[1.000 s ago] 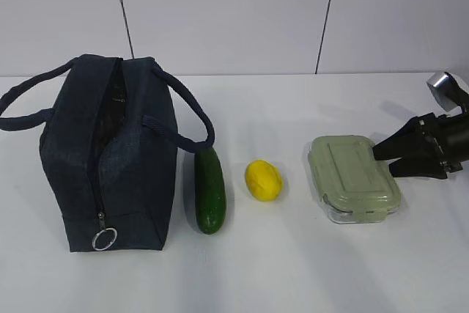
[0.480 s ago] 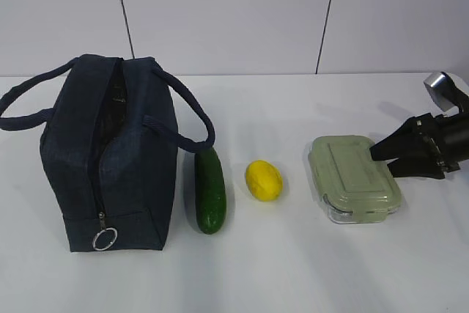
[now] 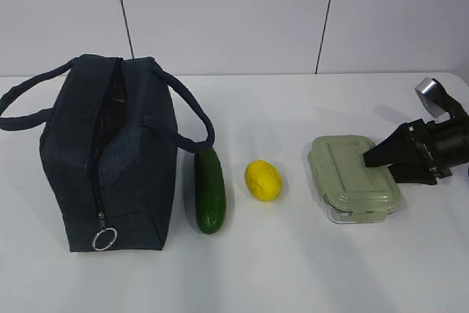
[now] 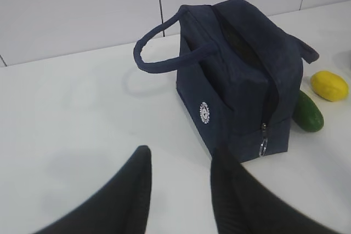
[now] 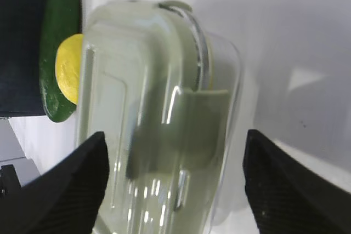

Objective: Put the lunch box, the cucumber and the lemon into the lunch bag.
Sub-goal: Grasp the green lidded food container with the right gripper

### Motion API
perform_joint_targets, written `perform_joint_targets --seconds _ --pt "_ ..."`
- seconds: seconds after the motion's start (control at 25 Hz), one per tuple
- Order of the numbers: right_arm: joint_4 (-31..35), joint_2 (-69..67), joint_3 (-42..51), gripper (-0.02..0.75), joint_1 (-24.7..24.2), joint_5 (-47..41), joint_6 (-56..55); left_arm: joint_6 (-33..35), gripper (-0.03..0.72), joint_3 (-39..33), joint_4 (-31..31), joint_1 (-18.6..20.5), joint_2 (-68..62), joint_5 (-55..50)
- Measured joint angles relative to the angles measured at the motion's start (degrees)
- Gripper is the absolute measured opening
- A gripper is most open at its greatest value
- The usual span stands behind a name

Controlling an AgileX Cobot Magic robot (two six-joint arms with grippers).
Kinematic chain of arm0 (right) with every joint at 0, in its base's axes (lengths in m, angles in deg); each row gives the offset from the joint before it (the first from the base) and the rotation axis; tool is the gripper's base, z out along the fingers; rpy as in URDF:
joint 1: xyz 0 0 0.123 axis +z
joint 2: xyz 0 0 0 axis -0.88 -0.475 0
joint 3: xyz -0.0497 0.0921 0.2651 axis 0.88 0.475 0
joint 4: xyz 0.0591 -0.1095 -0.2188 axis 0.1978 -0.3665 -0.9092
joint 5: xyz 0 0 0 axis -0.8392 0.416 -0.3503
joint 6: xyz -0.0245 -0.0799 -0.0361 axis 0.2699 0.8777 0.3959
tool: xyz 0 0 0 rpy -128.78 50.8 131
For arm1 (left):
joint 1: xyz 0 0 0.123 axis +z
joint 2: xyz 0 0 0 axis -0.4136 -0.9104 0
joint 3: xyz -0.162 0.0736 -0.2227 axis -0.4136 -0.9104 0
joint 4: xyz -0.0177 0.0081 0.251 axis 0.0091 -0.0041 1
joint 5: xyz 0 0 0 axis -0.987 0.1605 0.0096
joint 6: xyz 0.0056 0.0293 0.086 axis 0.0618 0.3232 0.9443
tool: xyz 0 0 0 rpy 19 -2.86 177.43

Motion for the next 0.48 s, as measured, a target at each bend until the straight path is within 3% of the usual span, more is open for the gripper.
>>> perform_joint_targets --seconds 0.48 --pt "0.41 -0.66 0.00 0.555 1.13 0.00 0.00 0.00 0.264 0.00 0.00 0.00 0.00 0.00"
